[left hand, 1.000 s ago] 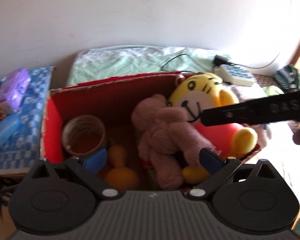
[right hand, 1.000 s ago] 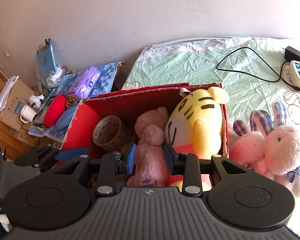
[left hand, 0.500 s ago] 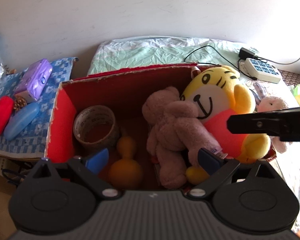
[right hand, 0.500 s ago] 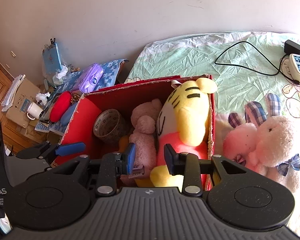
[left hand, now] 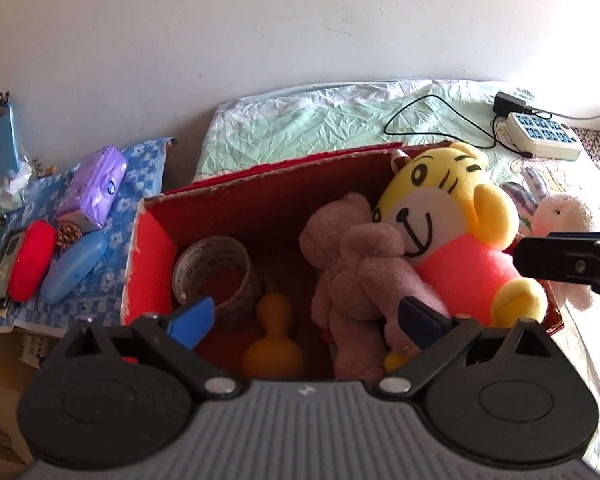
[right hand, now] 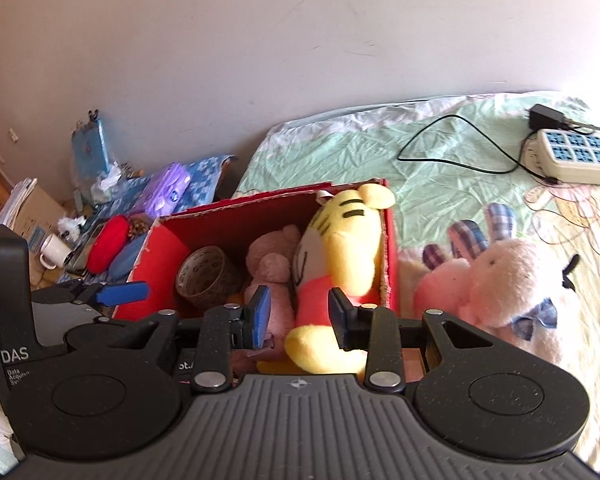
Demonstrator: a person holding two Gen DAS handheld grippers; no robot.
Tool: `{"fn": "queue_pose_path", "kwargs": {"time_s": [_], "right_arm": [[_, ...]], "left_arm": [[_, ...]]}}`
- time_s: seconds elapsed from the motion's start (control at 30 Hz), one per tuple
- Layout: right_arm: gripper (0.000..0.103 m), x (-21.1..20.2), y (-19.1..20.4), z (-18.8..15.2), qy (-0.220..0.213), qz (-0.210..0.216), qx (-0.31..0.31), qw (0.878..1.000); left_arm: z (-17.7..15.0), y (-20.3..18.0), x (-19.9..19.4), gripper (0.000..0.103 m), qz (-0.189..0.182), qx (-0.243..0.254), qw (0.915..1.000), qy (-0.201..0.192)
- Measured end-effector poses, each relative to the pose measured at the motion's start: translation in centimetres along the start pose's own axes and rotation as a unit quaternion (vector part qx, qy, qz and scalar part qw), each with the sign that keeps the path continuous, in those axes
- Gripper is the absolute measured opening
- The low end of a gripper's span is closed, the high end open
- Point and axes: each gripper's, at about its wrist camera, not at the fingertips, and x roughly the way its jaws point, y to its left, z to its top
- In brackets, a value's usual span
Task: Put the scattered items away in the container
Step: 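Move the right gripper toward the green plush toy on the sheet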
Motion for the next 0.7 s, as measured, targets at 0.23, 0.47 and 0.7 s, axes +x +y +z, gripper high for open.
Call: {"fn": "queue_pose_path", "kwargs": {"time_s": [0.23,0.47,0.7], "right_arm": [[0.035,-0.6,-1.9,-0.5,0.0,0.006,0.02,1.0],[0.035,-1.0,-3.4,-0.3,0.015,0.033,0.009,0.999],[0.037,-1.4,-5.2,0.1,0.025,0.063,-0.01,0.998]], "left_arm": [[0.1,-1.2,0.4,0.099,0.016,0.002,0.9999,0.002],[-0.2,-2.4,0.3,0.099,0.055,-0.015,0.9984,0.003],[-0.2,-4.1,-0.8,0.099,0.09,-0.024,0.9957,0.0]]}}
